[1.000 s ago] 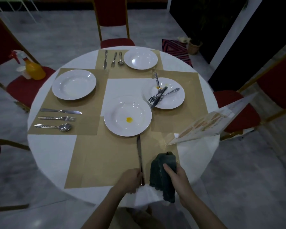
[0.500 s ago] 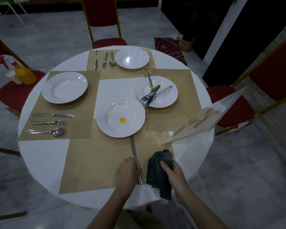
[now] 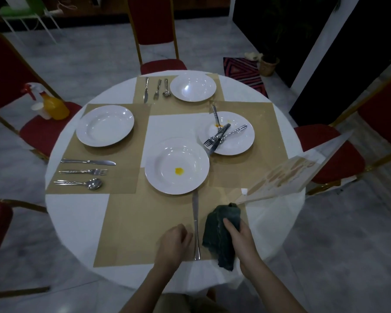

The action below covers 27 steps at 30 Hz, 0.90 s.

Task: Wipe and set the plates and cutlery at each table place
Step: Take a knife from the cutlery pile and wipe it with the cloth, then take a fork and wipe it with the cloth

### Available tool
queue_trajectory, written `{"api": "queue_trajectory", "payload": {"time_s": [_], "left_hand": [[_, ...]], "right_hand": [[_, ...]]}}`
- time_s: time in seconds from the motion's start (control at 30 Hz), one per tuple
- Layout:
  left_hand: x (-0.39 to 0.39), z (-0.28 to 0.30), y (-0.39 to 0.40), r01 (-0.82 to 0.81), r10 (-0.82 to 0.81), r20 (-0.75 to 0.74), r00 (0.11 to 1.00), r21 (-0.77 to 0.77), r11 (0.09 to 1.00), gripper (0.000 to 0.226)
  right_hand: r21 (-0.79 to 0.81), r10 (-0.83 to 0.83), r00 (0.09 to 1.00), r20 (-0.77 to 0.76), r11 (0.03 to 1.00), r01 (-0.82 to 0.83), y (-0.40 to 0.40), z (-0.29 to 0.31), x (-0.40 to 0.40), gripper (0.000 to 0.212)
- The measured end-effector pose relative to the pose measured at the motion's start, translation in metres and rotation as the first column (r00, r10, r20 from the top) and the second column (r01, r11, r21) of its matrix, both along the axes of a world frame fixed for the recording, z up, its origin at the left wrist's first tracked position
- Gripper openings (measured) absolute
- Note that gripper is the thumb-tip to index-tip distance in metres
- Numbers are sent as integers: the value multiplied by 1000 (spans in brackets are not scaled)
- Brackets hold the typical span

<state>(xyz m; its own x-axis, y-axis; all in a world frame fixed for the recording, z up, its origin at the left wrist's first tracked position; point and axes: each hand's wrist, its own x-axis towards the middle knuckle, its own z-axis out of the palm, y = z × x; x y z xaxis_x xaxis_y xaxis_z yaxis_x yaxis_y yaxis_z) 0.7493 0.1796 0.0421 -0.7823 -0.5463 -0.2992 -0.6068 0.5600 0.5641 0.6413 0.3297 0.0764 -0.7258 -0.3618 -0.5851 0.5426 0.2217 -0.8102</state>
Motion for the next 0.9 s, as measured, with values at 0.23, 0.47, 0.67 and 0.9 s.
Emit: {"api": "queue_trajectory", "payload": {"time_s": [0.23,0.47,0.67,0.9], "left_hand": [[-34,46,-61,17,-9,-73,997,114,993,29],[-139,64,-119,224,-218,-139,966,27,974,27],[-269,46,-161,389,-412,-120,903,-176,904,23],[-371,13,-153,407,-422,-50,905,-181,895,23]], "right_hand": [[-23,-22,1000,-14,999,21,-59,19,-35,20],[45,-189,978,-91,980,194,-99,29,-96,21],[82,-269,958,-104,957,278,-118,22,-133,26],[85,-433,900,51,900,428,-114,11,-128,20]]}}
